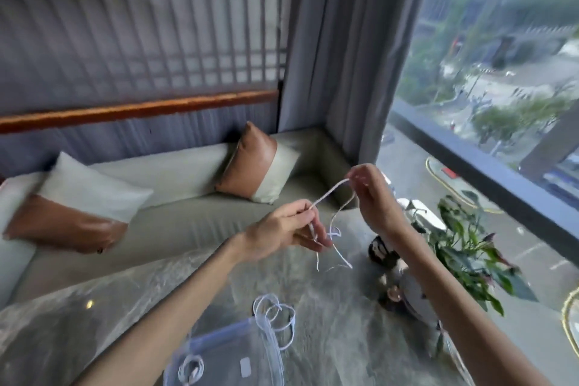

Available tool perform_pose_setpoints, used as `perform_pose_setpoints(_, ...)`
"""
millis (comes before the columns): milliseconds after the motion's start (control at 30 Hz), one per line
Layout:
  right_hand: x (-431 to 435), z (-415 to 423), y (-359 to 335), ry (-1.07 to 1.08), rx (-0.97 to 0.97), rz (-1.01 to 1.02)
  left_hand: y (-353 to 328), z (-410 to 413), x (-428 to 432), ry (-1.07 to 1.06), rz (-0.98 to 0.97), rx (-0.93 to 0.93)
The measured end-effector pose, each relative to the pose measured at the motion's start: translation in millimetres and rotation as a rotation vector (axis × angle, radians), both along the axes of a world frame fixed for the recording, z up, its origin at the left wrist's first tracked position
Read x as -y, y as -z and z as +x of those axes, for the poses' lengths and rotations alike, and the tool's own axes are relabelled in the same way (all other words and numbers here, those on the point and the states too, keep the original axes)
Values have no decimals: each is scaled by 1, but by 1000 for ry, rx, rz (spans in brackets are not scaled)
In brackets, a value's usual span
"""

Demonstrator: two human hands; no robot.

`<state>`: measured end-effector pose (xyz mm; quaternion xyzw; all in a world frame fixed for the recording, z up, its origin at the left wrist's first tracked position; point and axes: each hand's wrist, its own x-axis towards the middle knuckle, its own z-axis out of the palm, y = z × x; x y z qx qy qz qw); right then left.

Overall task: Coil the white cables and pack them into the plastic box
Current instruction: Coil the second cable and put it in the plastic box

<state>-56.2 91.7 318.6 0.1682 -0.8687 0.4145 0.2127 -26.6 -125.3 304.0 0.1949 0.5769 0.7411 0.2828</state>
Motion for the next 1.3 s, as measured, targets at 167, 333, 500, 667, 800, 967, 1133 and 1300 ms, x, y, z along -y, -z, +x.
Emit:
perform_pose_setpoints(167, -3, 14, -92, -129, -45, -310, -90, 28, -17, 148, 210, -9)
perform_pose_setpoints(333, 12, 25, -132, -239, 2, -462, -169, 27, -49, -46, 381, -293)
perform_pose_setpoints(500, 17, 61, -111, -388, 246, -21, -201, -10, -63, -692, 77, -555)
perform_pose_setpoints(667, -26, 88, -151, -160, -165, 386, -161, 0, -71, -488, -301, -725)
perform_pose_setpoints(800, -63, 92, -181, -69, -364, 475, -154, 22, -93, -495, -142, -738)
perform_pose_setpoints(967, -97, 70, -202, -22, -509, 318, -140, 54, -132, -514, -81, -863)
perform_pose_setpoints(1133, -96, 27, -186, -297, -257, -207, -152, 63, -160, -384, 162, -552)
perform_pose_setpoints(1300, -62, 16, -134, -543, 335, -395, -169, 52, -163, -415, 351, -484)
